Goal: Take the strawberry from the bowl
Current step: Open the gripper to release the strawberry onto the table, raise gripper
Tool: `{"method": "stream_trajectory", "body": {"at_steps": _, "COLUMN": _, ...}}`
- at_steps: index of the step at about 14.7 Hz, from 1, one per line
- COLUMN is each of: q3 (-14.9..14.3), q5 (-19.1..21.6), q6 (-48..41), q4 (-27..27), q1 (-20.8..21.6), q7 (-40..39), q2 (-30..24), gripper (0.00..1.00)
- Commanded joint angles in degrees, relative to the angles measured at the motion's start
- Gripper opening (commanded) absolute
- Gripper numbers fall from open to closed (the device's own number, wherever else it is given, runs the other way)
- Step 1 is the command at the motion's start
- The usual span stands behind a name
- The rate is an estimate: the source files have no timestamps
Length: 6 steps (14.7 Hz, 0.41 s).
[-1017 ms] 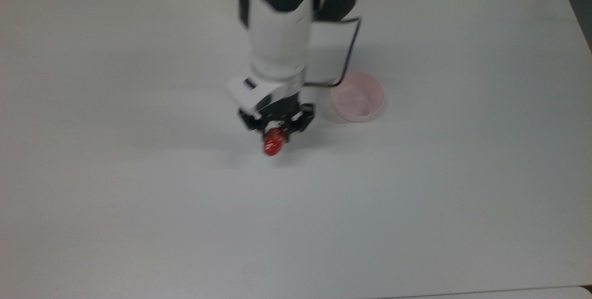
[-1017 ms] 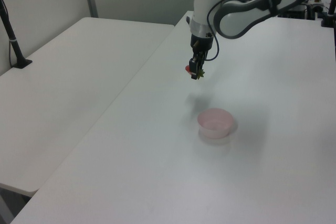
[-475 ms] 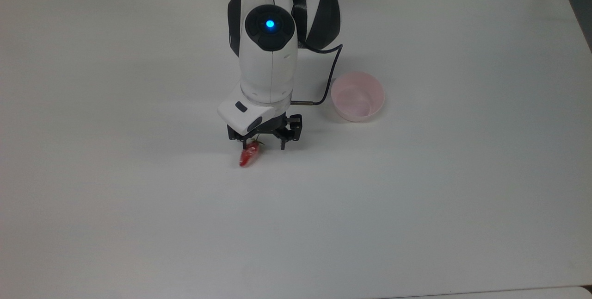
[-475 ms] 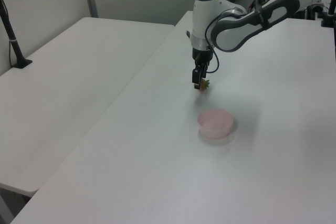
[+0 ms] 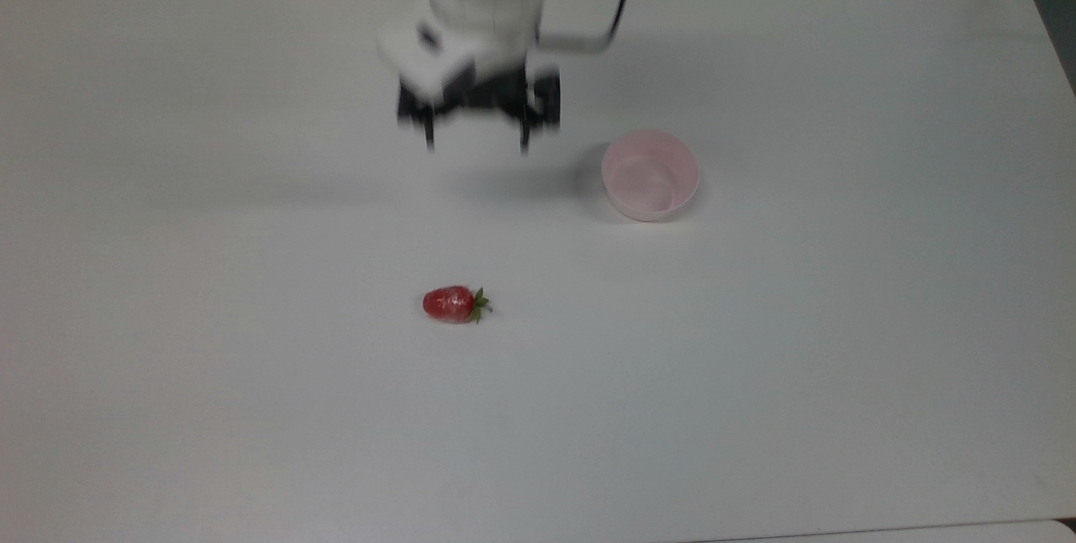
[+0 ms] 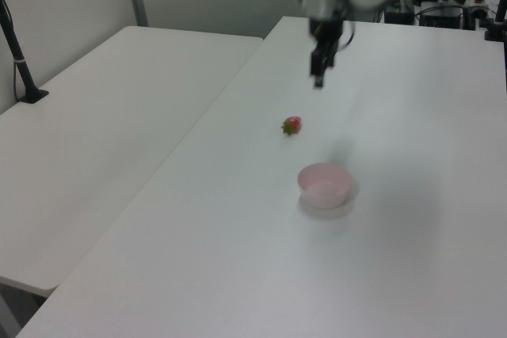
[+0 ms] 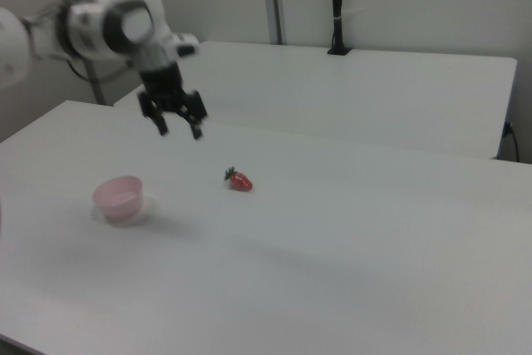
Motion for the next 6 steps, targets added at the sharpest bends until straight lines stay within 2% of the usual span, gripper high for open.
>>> {"method": "stream_trajectory", "body": {"at_steps": 1, "q3": -0.66, "q5": -0.25, "q6": -9.13, "q4": -4.93, "q1": -0.11, "q7": 2.77, "q2": -11.42, "gripper": 1.0}}
{"method": "stream_trajectory", "body": {"at_steps": 6, "q3": -0.58, "q5": 0.28, "q6": -8.97, "q4": -6.07, "q1": -2.4, "q7": -0.99, "q2": -13.1, "gripper": 1.0}}
